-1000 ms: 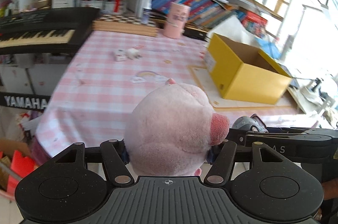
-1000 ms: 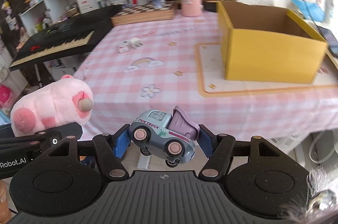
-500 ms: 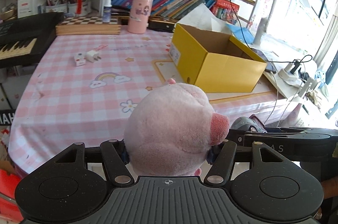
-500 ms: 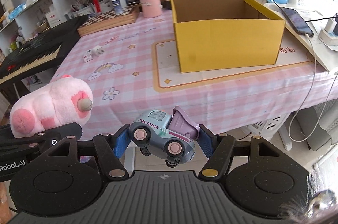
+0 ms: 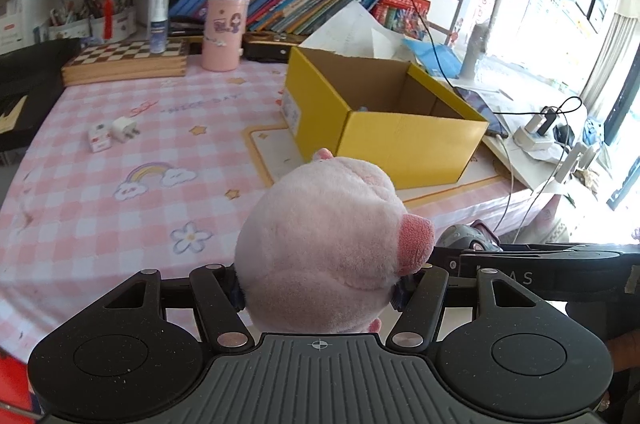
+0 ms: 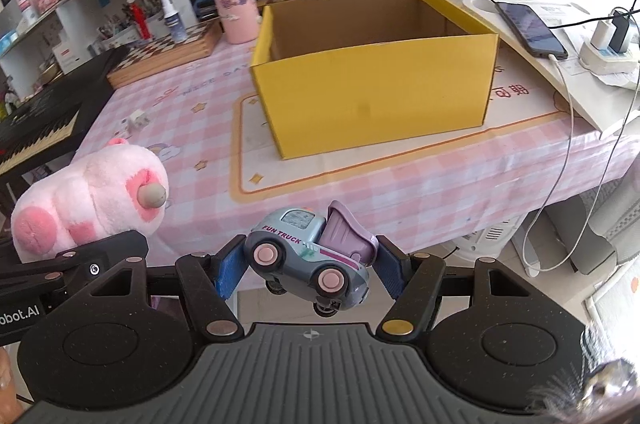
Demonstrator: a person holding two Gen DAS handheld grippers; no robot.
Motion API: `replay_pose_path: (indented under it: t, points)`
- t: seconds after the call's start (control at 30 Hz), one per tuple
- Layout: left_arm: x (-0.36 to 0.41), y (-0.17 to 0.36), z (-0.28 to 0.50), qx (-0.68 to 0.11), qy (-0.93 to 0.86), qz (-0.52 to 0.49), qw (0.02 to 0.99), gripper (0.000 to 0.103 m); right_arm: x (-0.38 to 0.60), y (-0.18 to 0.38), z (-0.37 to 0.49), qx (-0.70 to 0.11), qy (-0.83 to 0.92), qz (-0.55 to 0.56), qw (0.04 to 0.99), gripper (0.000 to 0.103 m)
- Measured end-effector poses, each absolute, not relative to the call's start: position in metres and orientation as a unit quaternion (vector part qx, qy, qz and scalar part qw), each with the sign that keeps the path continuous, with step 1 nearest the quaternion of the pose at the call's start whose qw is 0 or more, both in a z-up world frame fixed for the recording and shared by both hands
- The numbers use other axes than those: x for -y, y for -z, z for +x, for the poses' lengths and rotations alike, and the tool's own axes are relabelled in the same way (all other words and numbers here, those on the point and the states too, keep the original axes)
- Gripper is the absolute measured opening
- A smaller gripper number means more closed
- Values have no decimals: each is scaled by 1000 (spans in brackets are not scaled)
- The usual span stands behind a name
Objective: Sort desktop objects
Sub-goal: 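Carry the plush pig and toy car over the yellow box opening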
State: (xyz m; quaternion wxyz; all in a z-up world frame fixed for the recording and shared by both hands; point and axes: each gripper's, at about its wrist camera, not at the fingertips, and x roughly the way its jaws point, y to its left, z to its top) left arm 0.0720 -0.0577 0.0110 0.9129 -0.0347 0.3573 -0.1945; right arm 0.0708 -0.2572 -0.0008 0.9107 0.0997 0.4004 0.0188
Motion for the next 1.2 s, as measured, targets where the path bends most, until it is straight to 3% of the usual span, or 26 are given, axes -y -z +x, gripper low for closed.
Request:
replay_pose_path:
  t: [0.53,1.2]
  points:
    - [151,-20,122,-325,245,3,913,62,345,-1,117,-395,18,117,911,64]
    - [222,-37,218,-281,204,32,937,62,426,-55,191,-276,13,97,956,64]
